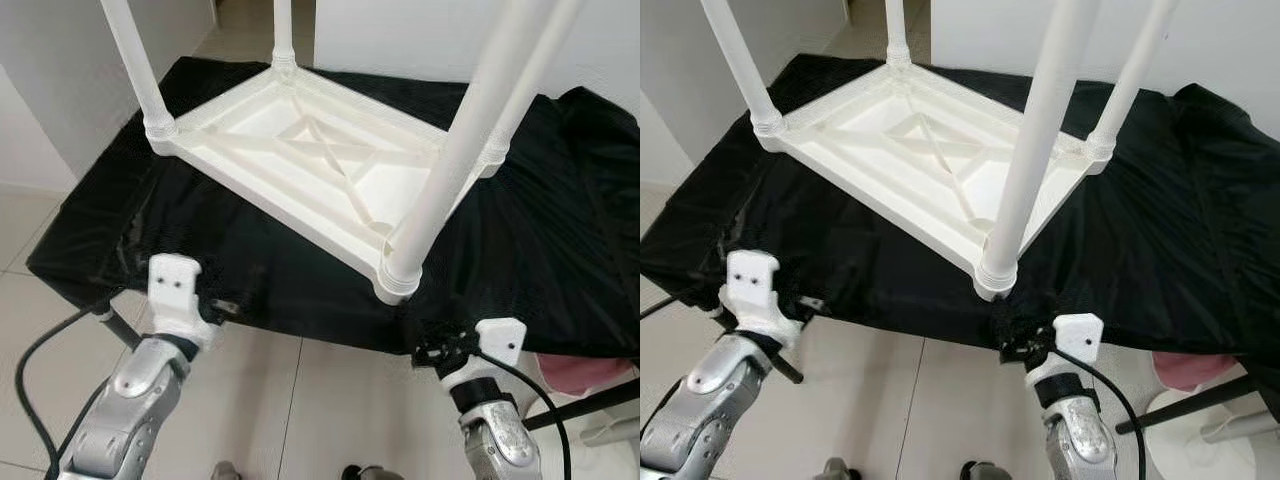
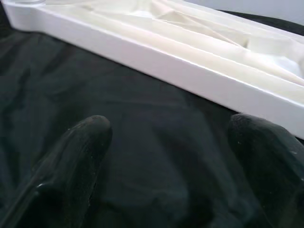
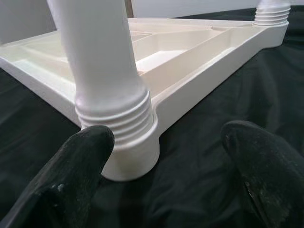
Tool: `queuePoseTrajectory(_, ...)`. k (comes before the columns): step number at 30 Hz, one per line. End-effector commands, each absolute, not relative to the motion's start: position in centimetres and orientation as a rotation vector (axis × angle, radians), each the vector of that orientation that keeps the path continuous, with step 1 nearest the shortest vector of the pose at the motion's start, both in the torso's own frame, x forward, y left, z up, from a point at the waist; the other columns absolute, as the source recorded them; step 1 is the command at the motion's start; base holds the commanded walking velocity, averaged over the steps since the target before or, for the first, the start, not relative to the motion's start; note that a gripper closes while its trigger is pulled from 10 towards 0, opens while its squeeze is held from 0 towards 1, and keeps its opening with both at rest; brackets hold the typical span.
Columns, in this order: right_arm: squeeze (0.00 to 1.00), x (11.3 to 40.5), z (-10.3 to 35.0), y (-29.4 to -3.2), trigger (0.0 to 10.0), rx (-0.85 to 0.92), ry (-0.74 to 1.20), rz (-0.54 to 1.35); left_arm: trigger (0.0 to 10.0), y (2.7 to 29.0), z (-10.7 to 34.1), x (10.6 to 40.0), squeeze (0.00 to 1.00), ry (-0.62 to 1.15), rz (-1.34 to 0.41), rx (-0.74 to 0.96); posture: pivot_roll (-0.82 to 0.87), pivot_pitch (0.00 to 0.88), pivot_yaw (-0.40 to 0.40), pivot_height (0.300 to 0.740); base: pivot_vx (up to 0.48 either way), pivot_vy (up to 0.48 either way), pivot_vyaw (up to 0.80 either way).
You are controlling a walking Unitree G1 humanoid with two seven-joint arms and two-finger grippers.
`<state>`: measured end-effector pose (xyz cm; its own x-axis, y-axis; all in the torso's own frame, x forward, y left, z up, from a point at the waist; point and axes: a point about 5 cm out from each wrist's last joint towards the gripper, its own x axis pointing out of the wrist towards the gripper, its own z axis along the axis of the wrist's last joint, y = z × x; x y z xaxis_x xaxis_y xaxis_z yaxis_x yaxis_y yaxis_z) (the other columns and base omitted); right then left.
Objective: Building children table
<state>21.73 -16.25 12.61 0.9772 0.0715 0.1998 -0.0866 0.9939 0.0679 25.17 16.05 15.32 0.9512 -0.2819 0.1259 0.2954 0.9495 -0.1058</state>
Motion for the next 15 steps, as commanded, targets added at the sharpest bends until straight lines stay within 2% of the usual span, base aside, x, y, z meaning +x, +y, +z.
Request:
queuePoseTrajectory(1, 0.0, 21.9, 12.3, -16.3, 10.0, 0.064, -0.192, 0.065, 10.0, 16.2, 15.1, 24.9, 0.0, -0.11, -0.243, -0.129, 0.06, 0.199, -0.013, 0.74, 0.0, 0.0, 0.0)
queuePoseTrajectory(15, 0.0, 23.2, 12.8, -14.8, 10.0, 0.098, -0.212, 0.176, 10.0, 15.3, 15.4, 25.4, 0.0, -0.138, -0.244, -0.164, 0.06, 0.162, -0.026, 0.74, 0.0, 0.0, 0.0)
